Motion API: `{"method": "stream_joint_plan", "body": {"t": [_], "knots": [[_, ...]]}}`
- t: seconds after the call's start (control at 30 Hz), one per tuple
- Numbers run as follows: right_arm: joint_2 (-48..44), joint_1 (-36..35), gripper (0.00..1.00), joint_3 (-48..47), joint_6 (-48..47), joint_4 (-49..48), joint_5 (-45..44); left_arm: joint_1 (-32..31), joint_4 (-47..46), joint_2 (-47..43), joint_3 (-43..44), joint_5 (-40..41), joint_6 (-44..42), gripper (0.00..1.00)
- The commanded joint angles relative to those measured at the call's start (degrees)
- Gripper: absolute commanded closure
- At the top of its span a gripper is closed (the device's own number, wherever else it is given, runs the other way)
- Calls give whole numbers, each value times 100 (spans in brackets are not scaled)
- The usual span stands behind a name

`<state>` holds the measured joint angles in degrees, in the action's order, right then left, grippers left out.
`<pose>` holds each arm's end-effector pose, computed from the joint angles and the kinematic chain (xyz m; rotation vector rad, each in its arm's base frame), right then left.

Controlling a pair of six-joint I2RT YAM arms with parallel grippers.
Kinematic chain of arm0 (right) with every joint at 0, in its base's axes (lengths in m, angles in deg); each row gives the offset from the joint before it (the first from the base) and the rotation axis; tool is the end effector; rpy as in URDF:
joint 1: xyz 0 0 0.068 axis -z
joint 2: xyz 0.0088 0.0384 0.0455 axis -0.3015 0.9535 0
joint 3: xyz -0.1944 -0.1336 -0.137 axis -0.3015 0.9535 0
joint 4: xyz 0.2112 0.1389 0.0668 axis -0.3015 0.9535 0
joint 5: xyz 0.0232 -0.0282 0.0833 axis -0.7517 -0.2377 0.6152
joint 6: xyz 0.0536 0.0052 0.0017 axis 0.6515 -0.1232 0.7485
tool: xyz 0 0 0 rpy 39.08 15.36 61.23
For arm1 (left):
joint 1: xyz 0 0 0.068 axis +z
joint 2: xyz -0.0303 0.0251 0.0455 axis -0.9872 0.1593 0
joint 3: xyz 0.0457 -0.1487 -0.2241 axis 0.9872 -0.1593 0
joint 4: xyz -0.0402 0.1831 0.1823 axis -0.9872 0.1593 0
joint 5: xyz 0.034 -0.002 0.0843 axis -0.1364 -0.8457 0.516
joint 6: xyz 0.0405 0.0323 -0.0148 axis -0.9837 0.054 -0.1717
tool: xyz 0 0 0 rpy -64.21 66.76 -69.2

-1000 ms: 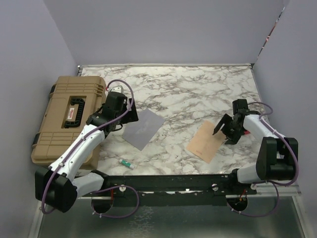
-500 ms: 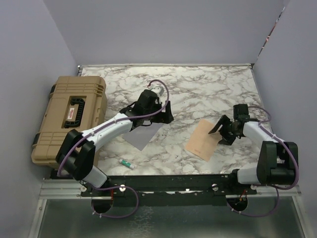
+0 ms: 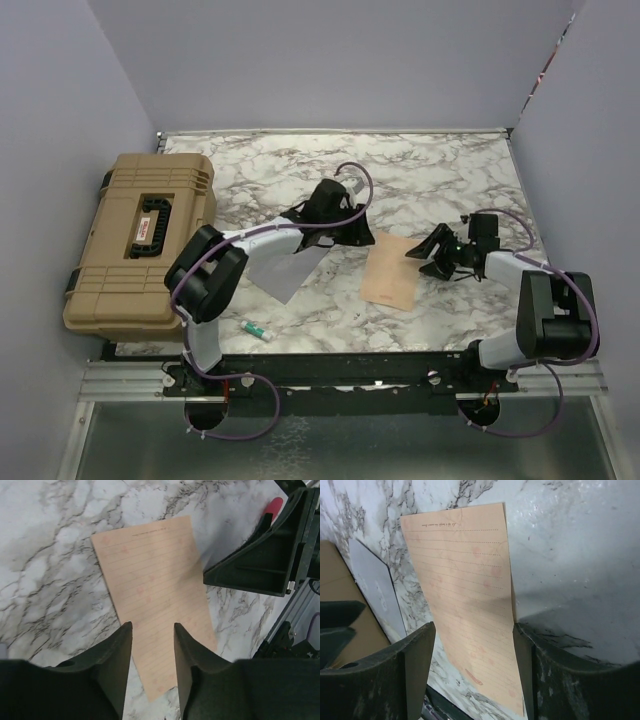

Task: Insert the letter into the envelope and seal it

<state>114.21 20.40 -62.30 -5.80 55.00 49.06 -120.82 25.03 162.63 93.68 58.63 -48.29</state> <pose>0.2510 0.0057 0.1397 0.7037 2.4831 0.9237 0.3041 -0.2707 0.2102 0.3903 2.3196 -1.0421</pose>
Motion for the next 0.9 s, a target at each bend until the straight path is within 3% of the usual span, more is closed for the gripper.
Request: {"method": "stream_joint_plan", "body": {"t": [0.0, 0.4, 0.6, 0.87], "knots": [[296, -13, 33, 191, -169, -194, -279, -436, -408, 525, 336, -437, -10, 65], [-199, -8, 35, 128, -516, -120, -1004, -811, 820, 1287, 659, 484, -699, 100], [188, -12, 36, -3, -578, -329, -955, -815, 1026, 1244, 499, 578, -796, 100], [789, -45, 36, 64, -740, -887, 246, -829, 1355, 1498, 362, 863, -1024, 100]]}}
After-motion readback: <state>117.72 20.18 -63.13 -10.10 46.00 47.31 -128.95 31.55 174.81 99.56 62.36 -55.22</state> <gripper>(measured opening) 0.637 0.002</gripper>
